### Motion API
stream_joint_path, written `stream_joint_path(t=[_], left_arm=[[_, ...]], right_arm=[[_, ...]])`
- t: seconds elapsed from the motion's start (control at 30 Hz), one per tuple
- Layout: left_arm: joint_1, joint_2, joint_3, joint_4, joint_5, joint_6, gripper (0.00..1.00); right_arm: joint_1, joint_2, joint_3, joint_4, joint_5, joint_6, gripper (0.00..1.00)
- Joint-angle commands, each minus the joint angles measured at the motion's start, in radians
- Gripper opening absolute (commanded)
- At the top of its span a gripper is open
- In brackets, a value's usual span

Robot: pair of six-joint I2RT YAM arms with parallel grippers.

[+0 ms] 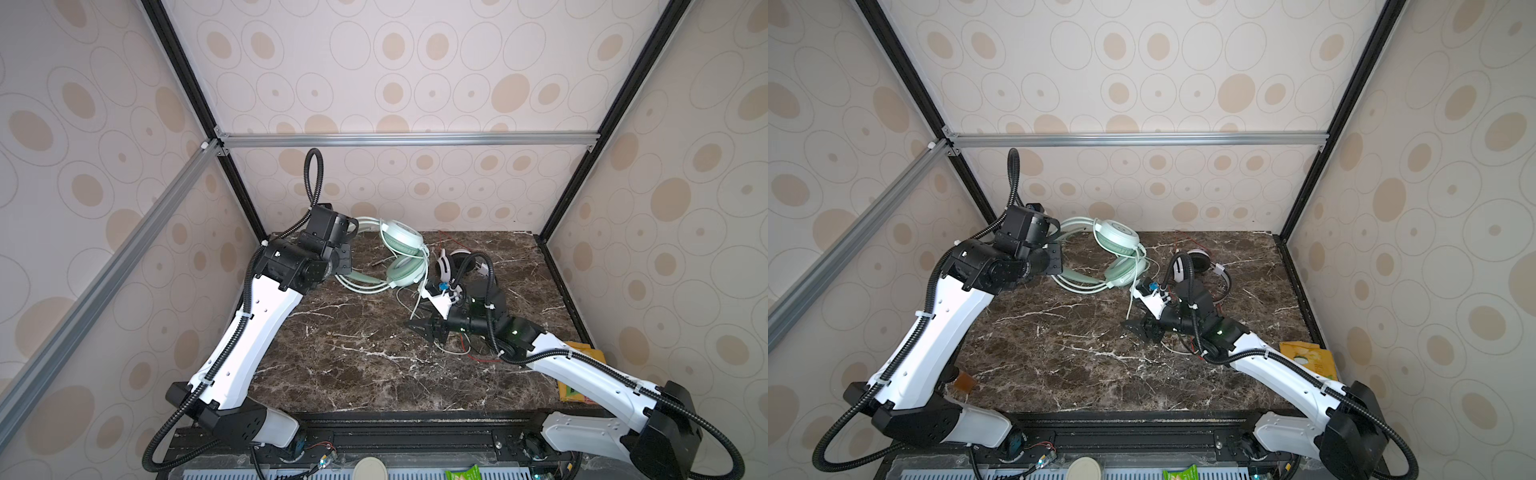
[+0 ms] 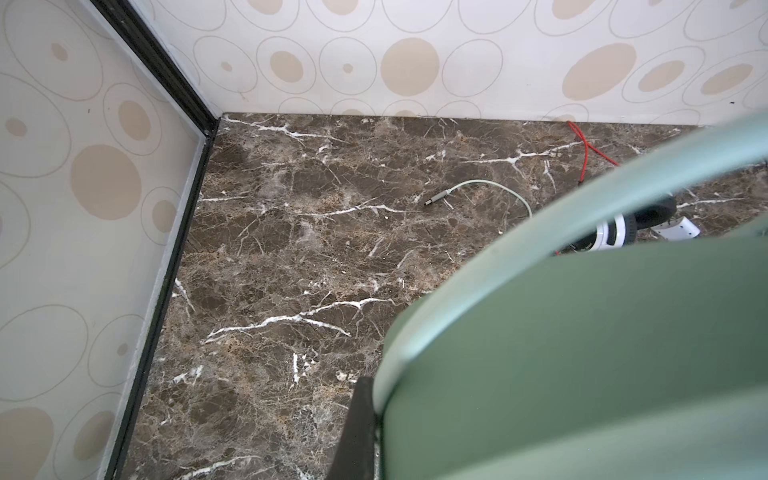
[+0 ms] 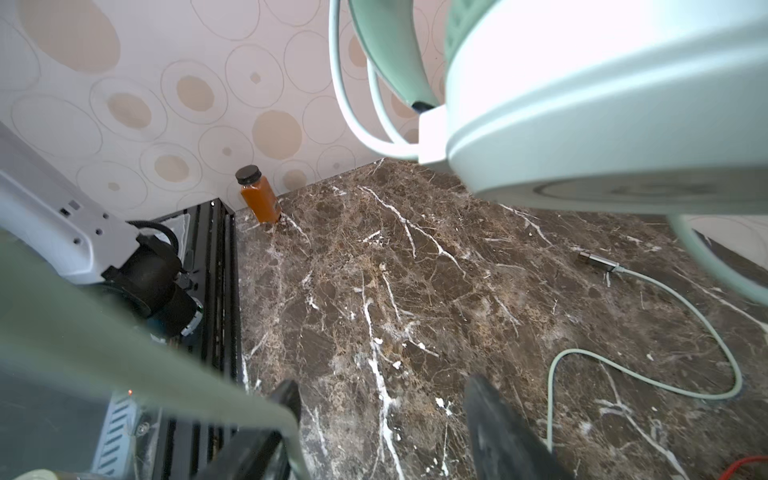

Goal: Wrap the headphones

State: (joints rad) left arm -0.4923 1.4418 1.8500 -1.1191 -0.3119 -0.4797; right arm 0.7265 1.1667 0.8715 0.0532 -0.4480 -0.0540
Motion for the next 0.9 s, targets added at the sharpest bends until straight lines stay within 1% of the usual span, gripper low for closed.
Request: stream_joint_path(t=[0.0, 0.17, 0.3, 0.37, 0.53, 0.6, 0.63, 0.8, 0.87], left_arm=[[0.009, -0.038, 0.005, 0.088, 0.027, -0.051, 0.00], [0.012, -0.051, -0.016, 0.096, 0.028, -0.055, 0.00], [0.018, -0.064, -0.024, 0.095, 0.027, -0.056, 0.00], [0.020, -0.067, -0.026, 0.093, 0.028, -0.056, 0.00], [0.026, -0.077, -0.029, 0.093, 0.032, -0.056, 0.00], [0.029, -0.081, -0.033, 0.097, 0.038, -0.057, 0.00], [0.031, -0.082, -0.035, 0.101, 0.044, -0.057, 0.00], [0.037, -0.079, -0.048, 0.120, 0.063, -0.062, 0.00], [0.038, -0.077, -0.052, 0.128, 0.066, -0.064, 0.00]], right_arm=[[0.004, -0.039, 0.017, 0.045, 0.021, 0.015, 0.72], [0.002, -0.063, 0.015, 0.099, 0.085, 0.094, 0.71], [0.002, -0.088, 0.004, 0.150, 0.076, 0.143, 0.64], [0.004, -0.092, 0.006, 0.157, 0.060, 0.159, 0.55], [0.003, -0.101, 0.008, 0.141, 0.046, 0.171, 0.20], [0.003, -0.112, 0.017, 0.106, 0.043, 0.163, 0.05], [0.003, -0.118, 0.028, 0.073, 0.036, 0.151, 0.00], [0.020, -0.136, 0.156, -0.202, 0.045, 0.045, 0.00], [0.029, -0.149, 0.193, -0.274, 0.065, 0.011, 0.00]])
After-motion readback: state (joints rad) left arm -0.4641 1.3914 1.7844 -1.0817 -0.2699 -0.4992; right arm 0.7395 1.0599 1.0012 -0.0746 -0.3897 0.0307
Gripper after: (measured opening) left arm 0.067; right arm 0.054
